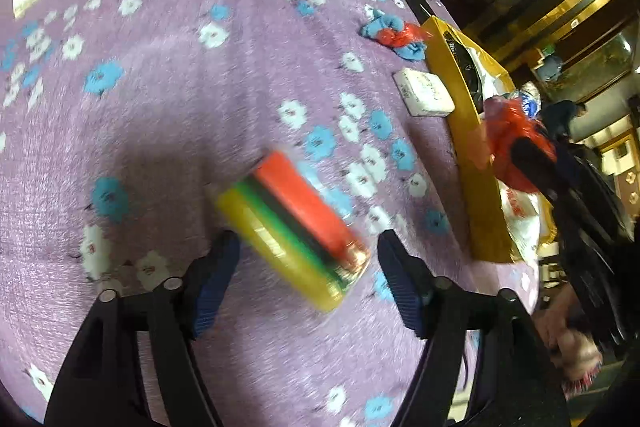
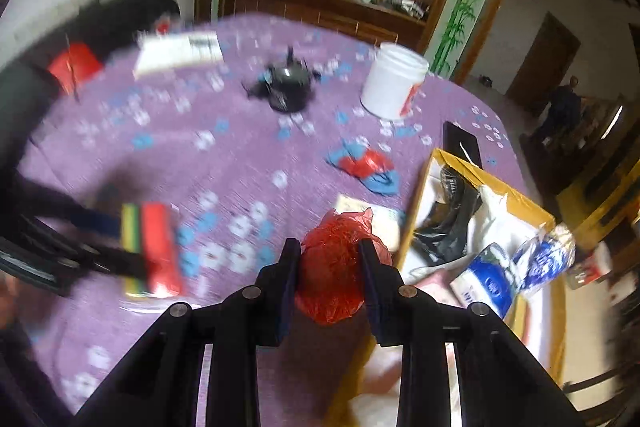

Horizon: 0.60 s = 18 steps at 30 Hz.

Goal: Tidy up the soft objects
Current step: 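Grasp the striped sponge pack with the left gripper while the right gripper grasps the red bag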

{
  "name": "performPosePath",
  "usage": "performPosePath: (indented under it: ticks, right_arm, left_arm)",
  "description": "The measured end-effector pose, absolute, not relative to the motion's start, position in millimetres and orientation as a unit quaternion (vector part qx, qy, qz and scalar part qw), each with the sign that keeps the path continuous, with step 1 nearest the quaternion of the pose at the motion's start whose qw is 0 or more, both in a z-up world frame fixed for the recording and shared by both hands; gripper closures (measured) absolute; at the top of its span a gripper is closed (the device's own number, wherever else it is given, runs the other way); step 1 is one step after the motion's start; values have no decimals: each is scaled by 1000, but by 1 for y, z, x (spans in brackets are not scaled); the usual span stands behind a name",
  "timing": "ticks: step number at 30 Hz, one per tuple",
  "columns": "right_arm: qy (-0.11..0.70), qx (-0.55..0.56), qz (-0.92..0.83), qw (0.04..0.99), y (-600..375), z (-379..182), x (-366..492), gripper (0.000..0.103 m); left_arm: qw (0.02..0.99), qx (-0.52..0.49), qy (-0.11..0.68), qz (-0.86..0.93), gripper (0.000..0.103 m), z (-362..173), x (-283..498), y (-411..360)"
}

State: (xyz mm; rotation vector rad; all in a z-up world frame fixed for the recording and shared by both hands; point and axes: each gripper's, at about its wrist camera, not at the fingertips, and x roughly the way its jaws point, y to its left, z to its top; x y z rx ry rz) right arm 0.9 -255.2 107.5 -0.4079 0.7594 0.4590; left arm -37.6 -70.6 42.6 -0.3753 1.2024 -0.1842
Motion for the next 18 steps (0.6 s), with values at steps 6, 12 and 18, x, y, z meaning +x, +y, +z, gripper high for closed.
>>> performPosePath:
  ticks: [6, 12, 18]
  right_arm:
    - [350, -134, 240, 895, -274, 118, -16, 73]
    - [343, -70, 250, 903, -301, 116, -33, 73]
    - [348, -8, 244, 905, -322, 107, -31, 73]
  left_arm:
    - [840, -10, 539, -55, 28, 36, -25, -119]
    - [870, 23, 487, -71, 59, 37, -35, -103]
    - [876, -30, 472, -98, 64, 46, -41, -78]
